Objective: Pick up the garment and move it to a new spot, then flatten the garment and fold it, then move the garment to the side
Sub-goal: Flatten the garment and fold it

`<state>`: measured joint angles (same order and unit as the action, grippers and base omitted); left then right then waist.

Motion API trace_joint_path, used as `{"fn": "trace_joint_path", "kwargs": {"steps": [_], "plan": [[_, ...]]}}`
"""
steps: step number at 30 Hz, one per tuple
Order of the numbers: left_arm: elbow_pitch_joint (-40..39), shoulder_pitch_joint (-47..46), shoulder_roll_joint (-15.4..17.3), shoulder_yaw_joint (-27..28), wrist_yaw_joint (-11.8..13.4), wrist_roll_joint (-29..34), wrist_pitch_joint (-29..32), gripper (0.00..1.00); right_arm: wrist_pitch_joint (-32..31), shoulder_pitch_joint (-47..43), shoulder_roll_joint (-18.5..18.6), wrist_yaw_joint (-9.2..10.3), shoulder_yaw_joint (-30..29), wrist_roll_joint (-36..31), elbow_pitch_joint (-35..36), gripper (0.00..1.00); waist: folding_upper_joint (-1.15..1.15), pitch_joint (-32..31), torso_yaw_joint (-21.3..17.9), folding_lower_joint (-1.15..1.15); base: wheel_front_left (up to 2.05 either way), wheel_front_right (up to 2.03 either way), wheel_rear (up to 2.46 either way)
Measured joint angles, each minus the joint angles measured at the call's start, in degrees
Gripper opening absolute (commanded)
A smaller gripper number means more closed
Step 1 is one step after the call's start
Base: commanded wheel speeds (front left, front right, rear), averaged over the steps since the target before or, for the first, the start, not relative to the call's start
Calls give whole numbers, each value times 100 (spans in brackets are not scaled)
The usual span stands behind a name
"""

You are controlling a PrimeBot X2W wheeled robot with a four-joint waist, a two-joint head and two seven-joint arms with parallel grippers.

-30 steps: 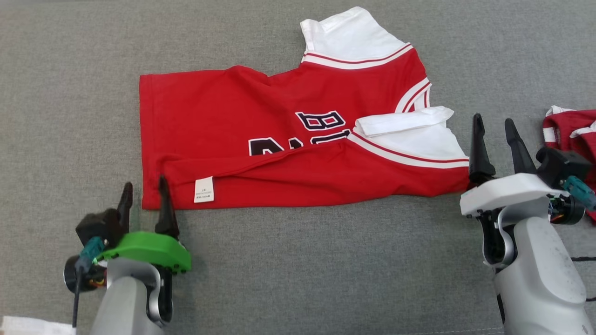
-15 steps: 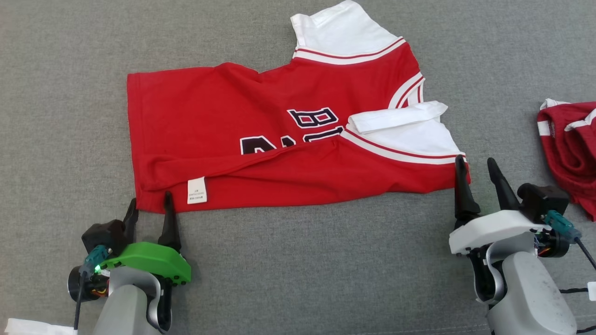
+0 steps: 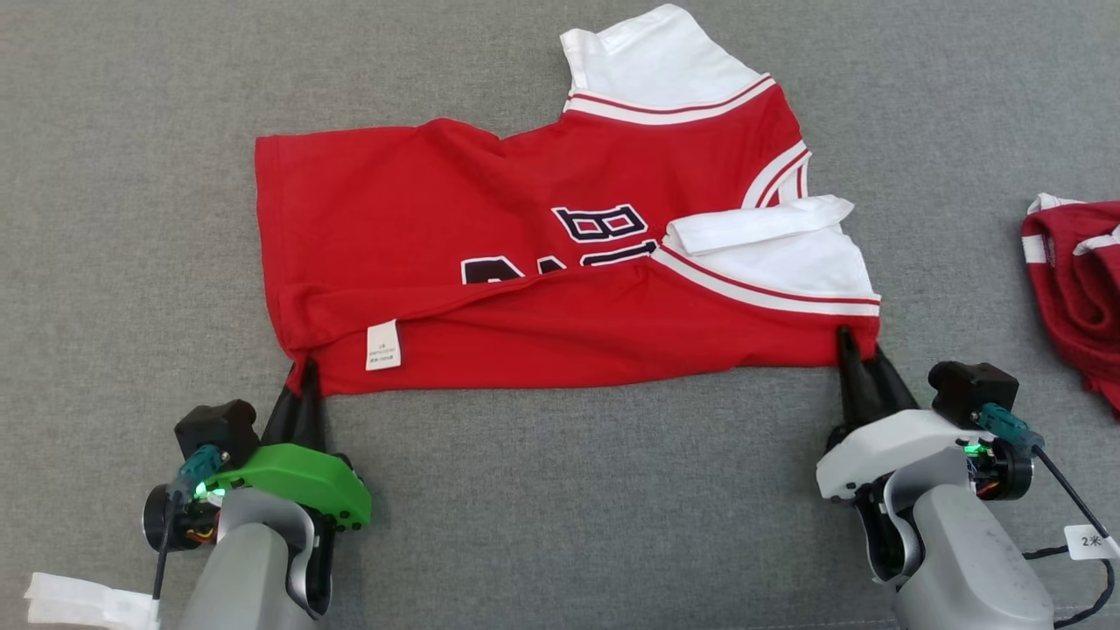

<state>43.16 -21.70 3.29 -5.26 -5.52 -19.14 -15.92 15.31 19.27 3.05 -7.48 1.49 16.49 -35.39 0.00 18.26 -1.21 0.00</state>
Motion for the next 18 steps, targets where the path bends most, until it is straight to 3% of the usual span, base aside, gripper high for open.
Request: {"fn": "trace_joint_path", "kwargs": {"steps": [8,18], "plan": [[-287,99,-33,59,-26,168,77,0,-19,19,-27,-1,32,258,98,0,0,-307,30,0,0,0,0],[-668,585,-55,264,33,196,79,0,-19,70,68,-2,-64,510,154,0,0,-1159,22,0,0,0,0]]}}
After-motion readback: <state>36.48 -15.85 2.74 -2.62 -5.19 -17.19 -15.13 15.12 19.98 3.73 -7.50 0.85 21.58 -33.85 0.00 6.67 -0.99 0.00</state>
